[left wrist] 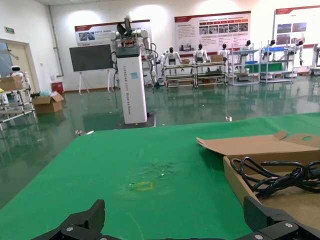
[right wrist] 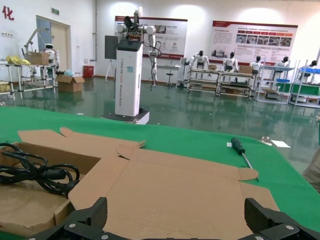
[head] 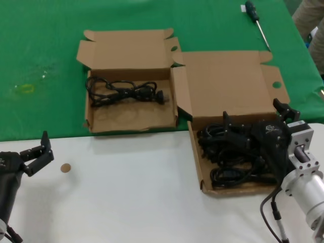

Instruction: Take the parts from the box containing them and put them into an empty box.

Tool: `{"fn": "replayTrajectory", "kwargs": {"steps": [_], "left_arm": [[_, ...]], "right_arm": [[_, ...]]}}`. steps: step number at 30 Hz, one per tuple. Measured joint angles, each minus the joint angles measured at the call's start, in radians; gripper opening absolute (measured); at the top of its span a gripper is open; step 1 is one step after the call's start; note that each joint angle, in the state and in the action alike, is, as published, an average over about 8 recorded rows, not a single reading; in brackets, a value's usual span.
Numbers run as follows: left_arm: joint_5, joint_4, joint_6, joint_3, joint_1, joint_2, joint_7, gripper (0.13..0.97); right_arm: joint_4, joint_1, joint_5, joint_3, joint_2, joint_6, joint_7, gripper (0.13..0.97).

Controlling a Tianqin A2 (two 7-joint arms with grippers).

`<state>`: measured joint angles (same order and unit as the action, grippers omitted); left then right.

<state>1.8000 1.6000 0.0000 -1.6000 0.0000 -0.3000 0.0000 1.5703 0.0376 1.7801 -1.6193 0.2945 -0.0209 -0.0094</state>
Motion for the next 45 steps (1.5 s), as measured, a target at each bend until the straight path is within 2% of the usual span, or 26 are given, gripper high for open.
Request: {"fn": "replayTrajectory", "kwargs": {"steps": [45], "left_arm": [[0.000, 0.000, 0.000, 0.000, 0.000, 0.000, 0.000, 0.966]], "right_arm": [[0.000, 0.000, 0.000, 0.000, 0.000, 0.000, 0.000, 0.966]]}}
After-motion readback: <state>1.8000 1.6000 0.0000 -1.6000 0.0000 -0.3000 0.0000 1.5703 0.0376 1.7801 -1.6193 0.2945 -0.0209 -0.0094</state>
